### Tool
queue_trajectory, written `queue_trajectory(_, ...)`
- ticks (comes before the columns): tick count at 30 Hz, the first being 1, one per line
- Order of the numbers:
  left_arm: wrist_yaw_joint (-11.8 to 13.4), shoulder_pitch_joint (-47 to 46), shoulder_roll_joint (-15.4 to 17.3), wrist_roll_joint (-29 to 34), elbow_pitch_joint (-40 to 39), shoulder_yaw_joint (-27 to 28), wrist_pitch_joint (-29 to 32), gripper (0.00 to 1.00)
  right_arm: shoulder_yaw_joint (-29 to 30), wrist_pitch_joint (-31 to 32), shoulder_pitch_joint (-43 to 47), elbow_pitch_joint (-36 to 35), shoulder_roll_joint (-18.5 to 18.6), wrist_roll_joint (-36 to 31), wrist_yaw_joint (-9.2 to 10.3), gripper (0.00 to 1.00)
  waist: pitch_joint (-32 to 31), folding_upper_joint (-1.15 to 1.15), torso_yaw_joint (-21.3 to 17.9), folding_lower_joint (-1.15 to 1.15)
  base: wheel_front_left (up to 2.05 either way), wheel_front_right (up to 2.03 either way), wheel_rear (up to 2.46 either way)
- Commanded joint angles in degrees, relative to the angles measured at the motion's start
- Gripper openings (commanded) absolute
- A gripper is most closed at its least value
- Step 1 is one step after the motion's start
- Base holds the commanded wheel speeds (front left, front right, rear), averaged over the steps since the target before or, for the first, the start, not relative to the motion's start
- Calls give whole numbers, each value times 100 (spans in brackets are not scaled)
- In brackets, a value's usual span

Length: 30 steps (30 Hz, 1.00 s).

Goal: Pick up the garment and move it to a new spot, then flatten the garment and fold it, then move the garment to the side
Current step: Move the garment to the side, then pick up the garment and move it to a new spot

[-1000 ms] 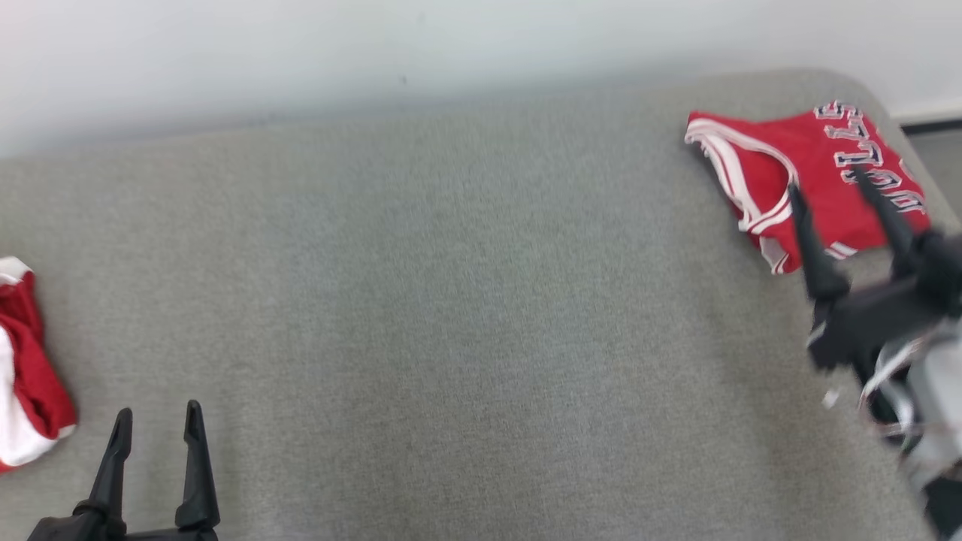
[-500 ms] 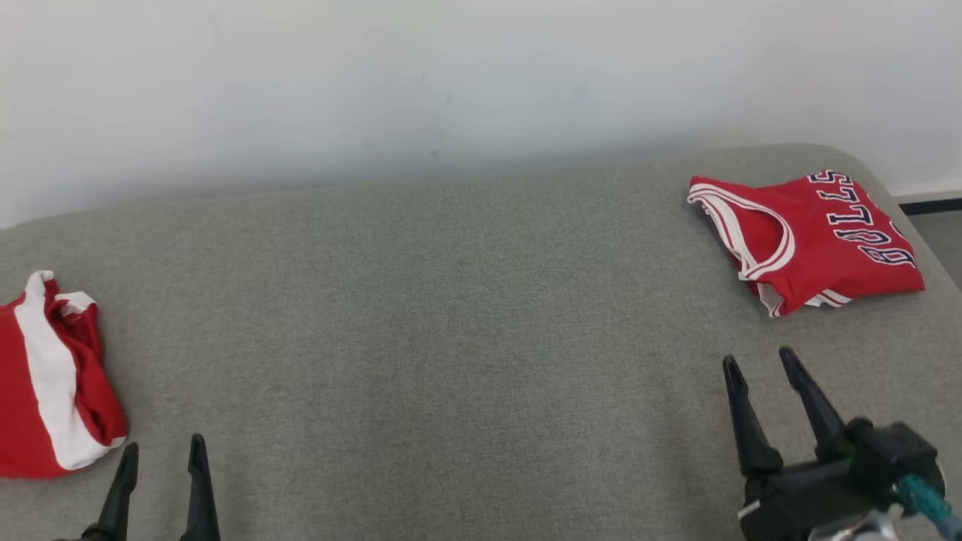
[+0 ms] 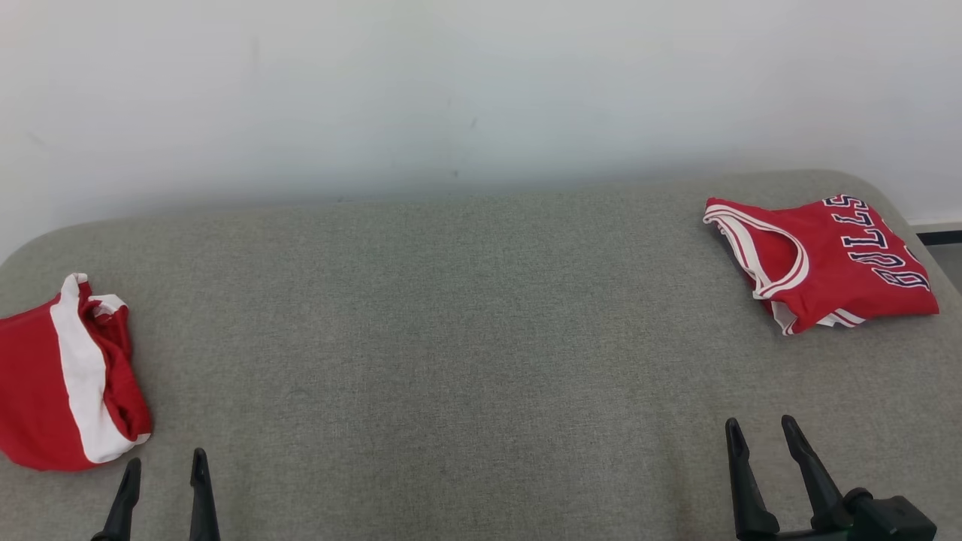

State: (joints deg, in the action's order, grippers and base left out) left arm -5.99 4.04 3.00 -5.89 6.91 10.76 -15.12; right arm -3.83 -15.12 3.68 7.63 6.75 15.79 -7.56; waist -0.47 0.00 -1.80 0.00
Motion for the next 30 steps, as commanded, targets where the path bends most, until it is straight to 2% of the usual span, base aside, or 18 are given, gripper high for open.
queue_trajectory(1,29,3,-4,39,27,0,0,100,25,-1,76,-29,-25,-61,16,100,-12,0,19,0,0,0,0)
queue_trajectory(22,36,-66,-6,102,111,39,0,100,-31,-1,140,37,-86,-194,16,100,-18,0,171,0,0,0,0)
queue_trajectory(30,36,-118,38,151,141,42,0,100,-94,-1,131,96,-196,-129,16,100,-8,0,655,0,0,0,0)
